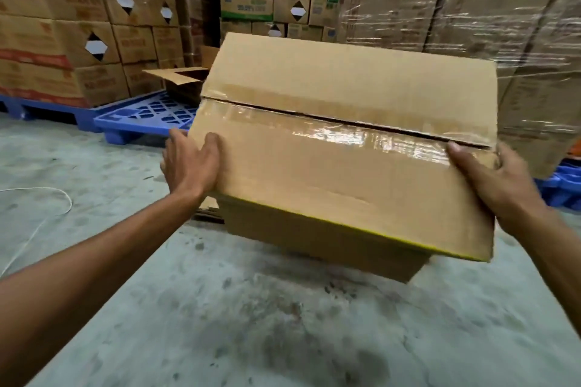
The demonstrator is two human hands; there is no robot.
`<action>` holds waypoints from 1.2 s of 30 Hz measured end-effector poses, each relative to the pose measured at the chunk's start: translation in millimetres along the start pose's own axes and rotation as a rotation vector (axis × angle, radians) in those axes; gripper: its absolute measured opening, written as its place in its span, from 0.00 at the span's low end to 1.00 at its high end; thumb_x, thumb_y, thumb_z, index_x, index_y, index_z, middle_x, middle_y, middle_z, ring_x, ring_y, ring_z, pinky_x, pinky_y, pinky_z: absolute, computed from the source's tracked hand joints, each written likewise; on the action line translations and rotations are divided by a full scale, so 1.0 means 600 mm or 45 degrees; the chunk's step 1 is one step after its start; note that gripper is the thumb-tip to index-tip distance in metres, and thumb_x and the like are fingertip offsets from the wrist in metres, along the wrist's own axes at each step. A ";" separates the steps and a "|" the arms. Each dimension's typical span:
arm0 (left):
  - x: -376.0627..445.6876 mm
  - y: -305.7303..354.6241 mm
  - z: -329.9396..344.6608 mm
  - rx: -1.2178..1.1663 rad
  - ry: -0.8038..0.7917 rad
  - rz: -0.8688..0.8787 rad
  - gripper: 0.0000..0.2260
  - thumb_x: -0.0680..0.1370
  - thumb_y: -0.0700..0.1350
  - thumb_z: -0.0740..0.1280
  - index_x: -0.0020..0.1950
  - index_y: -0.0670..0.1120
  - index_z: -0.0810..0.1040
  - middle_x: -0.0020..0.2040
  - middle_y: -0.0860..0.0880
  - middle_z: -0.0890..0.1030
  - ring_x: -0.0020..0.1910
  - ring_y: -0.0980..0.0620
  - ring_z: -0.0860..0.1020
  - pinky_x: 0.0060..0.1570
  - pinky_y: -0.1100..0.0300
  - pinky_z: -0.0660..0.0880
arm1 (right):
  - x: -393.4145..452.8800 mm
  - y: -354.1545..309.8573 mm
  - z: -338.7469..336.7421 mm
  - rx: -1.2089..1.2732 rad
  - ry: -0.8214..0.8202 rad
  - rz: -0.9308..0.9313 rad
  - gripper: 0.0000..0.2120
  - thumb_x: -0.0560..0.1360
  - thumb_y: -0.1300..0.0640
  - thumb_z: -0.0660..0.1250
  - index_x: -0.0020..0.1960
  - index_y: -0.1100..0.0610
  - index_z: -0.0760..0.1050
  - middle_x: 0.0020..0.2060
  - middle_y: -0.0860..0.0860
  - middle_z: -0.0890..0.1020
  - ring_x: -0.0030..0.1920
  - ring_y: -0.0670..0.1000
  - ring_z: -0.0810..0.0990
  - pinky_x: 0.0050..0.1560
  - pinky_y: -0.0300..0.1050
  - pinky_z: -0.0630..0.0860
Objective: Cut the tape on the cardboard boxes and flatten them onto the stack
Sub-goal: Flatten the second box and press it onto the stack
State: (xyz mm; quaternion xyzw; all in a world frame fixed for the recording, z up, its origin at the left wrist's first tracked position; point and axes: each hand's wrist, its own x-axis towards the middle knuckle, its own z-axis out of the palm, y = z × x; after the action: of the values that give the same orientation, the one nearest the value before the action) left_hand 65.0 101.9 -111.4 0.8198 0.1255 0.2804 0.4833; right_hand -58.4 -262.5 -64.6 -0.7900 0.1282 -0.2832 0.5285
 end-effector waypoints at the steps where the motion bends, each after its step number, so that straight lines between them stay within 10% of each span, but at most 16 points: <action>1: -0.006 0.000 0.003 -0.097 -0.020 -0.035 0.17 0.76 0.59 0.60 0.56 0.47 0.66 0.58 0.44 0.74 0.57 0.44 0.72 0.60 0.44 0.69 | -0.002 0.011 -0.009 0.007 0.003 0.008 0.23 0.69 0.44 0.72 0.61 0.50 0.75 0.51 0.48 0.81 0.46 0.46 0.80 0.52 0.46 0.75; 8: -0.073 -0.073 0.049 -0.113 -0.124 -0.153 0.21 0.76 0.62 0.61 0.56 0.45 0.71 0.56 0.45 0.76 0.57 0.42 0.74 0.60 0.47 0.69 | -0.036 0.128 0.002 -0.154 -0.214 0.192 0.22 0.73 0.55 0.71 0.65 0.58 0.73 0.57 0.53 0.79 0.55 0.52 0.76 0.52 0.46 0.70; 12: -0.084 -0.087 0.044 -0.109 -0.108 -0.235 0.17 0.79 0.57 0.56 0.52 0.45 0.75 0.48 0.46 0.75 0.51 0.42 0.74 0.55 0.48 0.69 | -0.045 0.161 0.011 -0.258 0.082 0.171 0.20 0.73 0.55 0.71 0.63 0.61 0.75 0.58 0.54 0.78 0.58 0.55 0.76 0.52 0.45 0.70; 22: -0.091 -0.039 0.016 -0.349 -0.016 0.070 0.20 0.81 0.58 0.51 0.61 0.45 0.69 0.52 0.47 0.77 0.48 0.48 0.76 0.44 0.54 0.72 | 0.025 0.073 -0.001 0.636 0.417 0.553 0.04 0.72 0.62 0.71 0.41 0.58 0.76 0.44 0.54 0.83 0.41 0.49 0.83 0.29 0.40 0.80; 27: -0.130 -0.013 0.044 -0.704 -0.179 0.036 0.30 0.76 0.63 0.53 0.74 0.50 0.59 0.66 0.46 0.73 0.63 0.48 0.72 0.58 0.56 0.69 | 0.007 0.036 0.023 1.178 0.457 0.422 0.16 0.74 0.47 0.68 0.54 0.57 0.73 0.52 0.57 0.81 0.51 0.54 0.83 0.42 0.50 0.83; 33: -0.161 -0.046 0.120 0.467 -0.367 0.377 0.40 0.73 0.55 0.69 0.76 0.42 0.52 0.78 0.37 0.46 0.76 0.40 0.40 0.73 0.43 0.38 | -0.034 0.019 0.067 1.021 0.313 0.140 0.23 0.63 0.37 0.72 0.48 0.53 0.74 0.49 0.51 0.80 0.56 0.52 0.81 0.53 0.50 0.80; 36: -0.149 -0.009 0.148 0.579 -0.424 0.295 0.33 0.72 0.60 0.67 0.69 0.41 0.66 0.74 0.35 0.58 0.76 0.37 0.48 0.72 0.42 0.36 | -0.045 0.027 0.092 0.778 0.233 0.019 0.15 0.71 0.48 0.72 0.50 0.57 0.75 0.44 0.50 0.80 0.52 0.51 0.81 0.49 0.43 0.82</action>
State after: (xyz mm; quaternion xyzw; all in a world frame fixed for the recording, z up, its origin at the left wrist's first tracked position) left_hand 44.3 -2.4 -179.6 0.9505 0.0098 0.1603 0.2661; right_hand -46.4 -213.3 -103.5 -0.5649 0.0901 -0.3746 0.7296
